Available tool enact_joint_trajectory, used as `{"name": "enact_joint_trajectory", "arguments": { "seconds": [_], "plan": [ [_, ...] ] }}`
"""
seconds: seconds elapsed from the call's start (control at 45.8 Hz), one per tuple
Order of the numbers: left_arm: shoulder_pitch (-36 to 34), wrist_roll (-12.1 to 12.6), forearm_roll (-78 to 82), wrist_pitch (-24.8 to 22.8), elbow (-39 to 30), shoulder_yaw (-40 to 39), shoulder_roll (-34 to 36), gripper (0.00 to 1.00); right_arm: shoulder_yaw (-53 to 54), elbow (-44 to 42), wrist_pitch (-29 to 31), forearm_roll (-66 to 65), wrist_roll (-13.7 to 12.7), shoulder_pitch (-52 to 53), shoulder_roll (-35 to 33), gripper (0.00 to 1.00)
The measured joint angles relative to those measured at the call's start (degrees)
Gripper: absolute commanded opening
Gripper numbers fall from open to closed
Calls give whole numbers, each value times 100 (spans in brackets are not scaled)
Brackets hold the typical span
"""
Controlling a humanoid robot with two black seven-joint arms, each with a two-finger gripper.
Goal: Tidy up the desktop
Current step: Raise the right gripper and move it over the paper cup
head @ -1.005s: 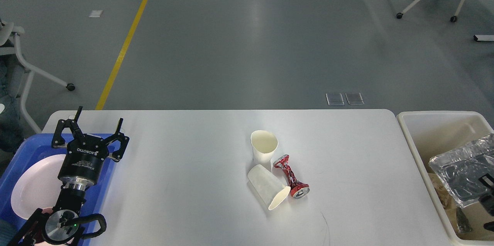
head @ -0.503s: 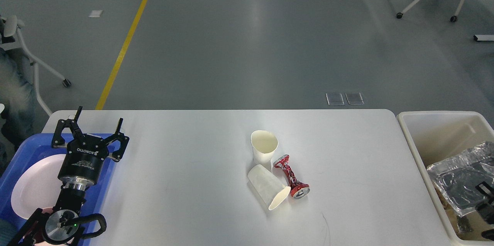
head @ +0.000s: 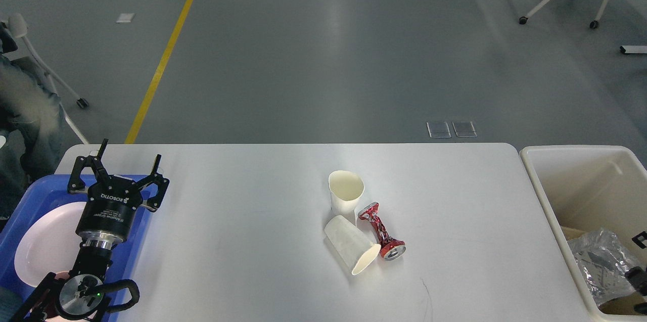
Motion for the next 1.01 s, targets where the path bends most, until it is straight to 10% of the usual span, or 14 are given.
{"name": "enact_joint_trajectory", "arguments": {
  "seconds": [0.612, 1.005],
  "plan": [
    [-1, 9, 0, 0, 0, 0, 0, 96, -528, 3035, 2720, -3329, -47, 3841, -1278, 100],
    [-1, 9, 0, 0, 0, 0, 0, 96, -2328, 5475, 4963, -3517, -41, 7901, -555, 100]
  ]
}}
